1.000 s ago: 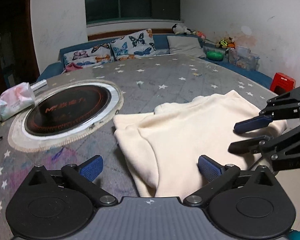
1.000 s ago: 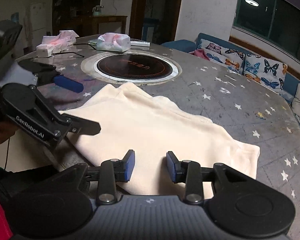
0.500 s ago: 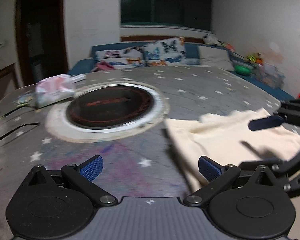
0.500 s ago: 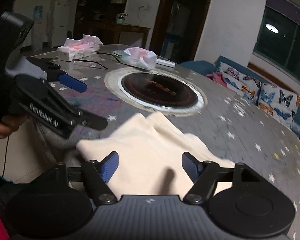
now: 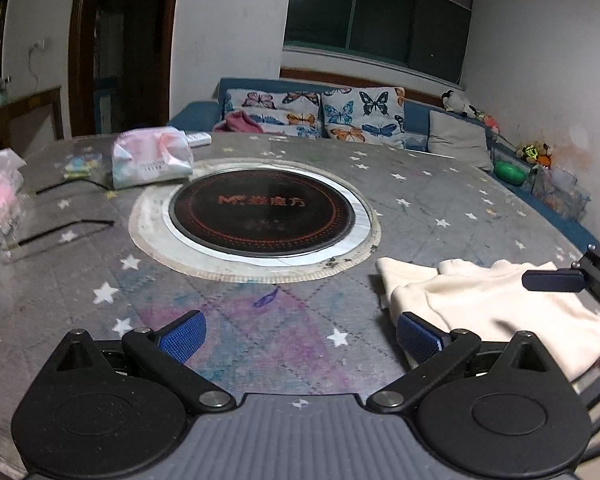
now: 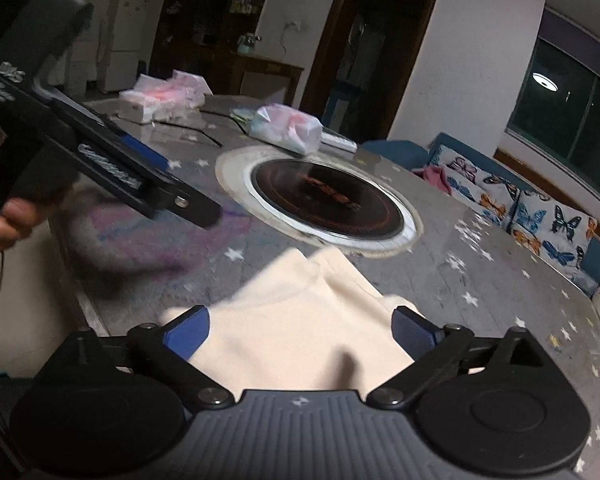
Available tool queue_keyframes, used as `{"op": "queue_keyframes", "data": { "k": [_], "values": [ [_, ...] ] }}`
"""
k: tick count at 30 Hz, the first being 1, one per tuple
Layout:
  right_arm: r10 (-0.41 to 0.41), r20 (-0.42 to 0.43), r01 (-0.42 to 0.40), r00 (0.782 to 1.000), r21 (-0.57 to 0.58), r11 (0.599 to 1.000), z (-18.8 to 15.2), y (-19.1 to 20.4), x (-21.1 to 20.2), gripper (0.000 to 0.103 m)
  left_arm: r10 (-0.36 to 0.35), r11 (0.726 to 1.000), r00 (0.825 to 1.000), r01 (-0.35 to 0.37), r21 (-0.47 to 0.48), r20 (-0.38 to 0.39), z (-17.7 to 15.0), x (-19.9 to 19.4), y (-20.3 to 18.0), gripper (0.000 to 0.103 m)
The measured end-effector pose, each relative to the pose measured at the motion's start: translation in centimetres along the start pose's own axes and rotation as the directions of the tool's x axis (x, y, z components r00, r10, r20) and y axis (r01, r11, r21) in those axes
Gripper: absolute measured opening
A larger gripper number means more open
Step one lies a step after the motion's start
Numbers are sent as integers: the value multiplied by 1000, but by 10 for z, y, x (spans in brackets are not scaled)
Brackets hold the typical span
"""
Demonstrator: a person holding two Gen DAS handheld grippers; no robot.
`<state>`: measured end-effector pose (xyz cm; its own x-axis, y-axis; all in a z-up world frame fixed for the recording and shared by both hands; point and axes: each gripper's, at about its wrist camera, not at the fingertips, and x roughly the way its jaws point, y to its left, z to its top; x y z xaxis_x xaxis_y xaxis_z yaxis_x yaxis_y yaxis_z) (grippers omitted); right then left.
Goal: Fold clothes
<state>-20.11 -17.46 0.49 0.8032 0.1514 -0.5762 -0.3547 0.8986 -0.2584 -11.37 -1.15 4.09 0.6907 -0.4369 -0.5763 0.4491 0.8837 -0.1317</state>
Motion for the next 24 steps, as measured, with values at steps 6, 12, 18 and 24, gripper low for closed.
{"op": "queue_keyframes", "data": {
  "k": [6, 12, 18, 24],
  "values": [
    [13, -24, -13, 1000, 5, 1000, -4, 6, 11, 101, -27, 999, 999, 28, -41, 19, 6, -1, 0, 103],
    [-15, 8, 15, 1000, -15, 1000, 1, 3, 2, 101, -8, 999, 999, 9, -32, 35, 10, 1, -7, 103],
    [71, -30, -68, 997, 106, 992, -4, -11, 17, 100, -12, 1000, 999, 12, -11, 30, 11, 3, -14, 103],
    [56, -7, -52, 998, 226, 973, -9, -40, 7, 101, -23, 1000, 1000, 23, -2, -11, 12, 13, -22, 103]
  ]
}}
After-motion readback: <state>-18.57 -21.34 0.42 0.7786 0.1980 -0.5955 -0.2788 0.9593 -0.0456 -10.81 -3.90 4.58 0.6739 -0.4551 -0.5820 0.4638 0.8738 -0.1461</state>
